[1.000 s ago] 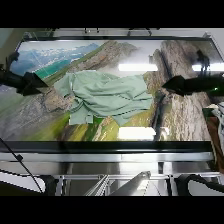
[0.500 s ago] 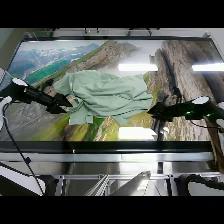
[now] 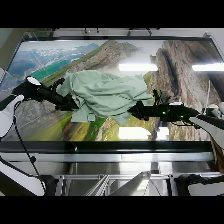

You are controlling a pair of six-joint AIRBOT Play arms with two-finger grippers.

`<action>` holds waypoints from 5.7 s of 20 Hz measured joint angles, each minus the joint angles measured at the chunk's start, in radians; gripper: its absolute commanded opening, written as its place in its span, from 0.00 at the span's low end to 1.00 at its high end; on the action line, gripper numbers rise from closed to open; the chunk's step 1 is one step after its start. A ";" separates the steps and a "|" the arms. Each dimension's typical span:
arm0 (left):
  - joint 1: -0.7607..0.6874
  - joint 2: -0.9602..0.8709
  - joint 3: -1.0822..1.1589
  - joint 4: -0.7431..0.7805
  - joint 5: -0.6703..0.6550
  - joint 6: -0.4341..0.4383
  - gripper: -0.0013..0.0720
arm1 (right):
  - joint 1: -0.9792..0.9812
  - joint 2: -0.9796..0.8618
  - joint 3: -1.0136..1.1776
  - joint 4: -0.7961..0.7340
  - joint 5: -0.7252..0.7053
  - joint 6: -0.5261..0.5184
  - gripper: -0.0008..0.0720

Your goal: Fold the shirts.

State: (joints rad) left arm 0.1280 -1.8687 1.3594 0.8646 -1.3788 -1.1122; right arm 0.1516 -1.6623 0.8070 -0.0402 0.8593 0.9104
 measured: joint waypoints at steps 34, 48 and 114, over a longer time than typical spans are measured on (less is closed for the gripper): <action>0.375 0.658 0.005 -0.946 -0.158 0.294 0.04 | -0.698 1.154 -0.072 -0.095 0.296 0.079 0.03; 0.241 -0.065 0.444 -0.430 -0.133 0.095 0.99 | -0.488 0.387 -0.090 -0.083 0.102 -0.119 0.63; 0.449 0.434 0.072 -1.257 -0.451 0.138 0.04 | -0.874 0.701 0.239 0.369 0.622 -0.081 0.03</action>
State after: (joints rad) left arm 0.5766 -1.4349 1.4315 -0.3920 -1.8297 -0.9737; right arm -0.7219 -0.9615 1.0462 0.3290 1.4815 0.8291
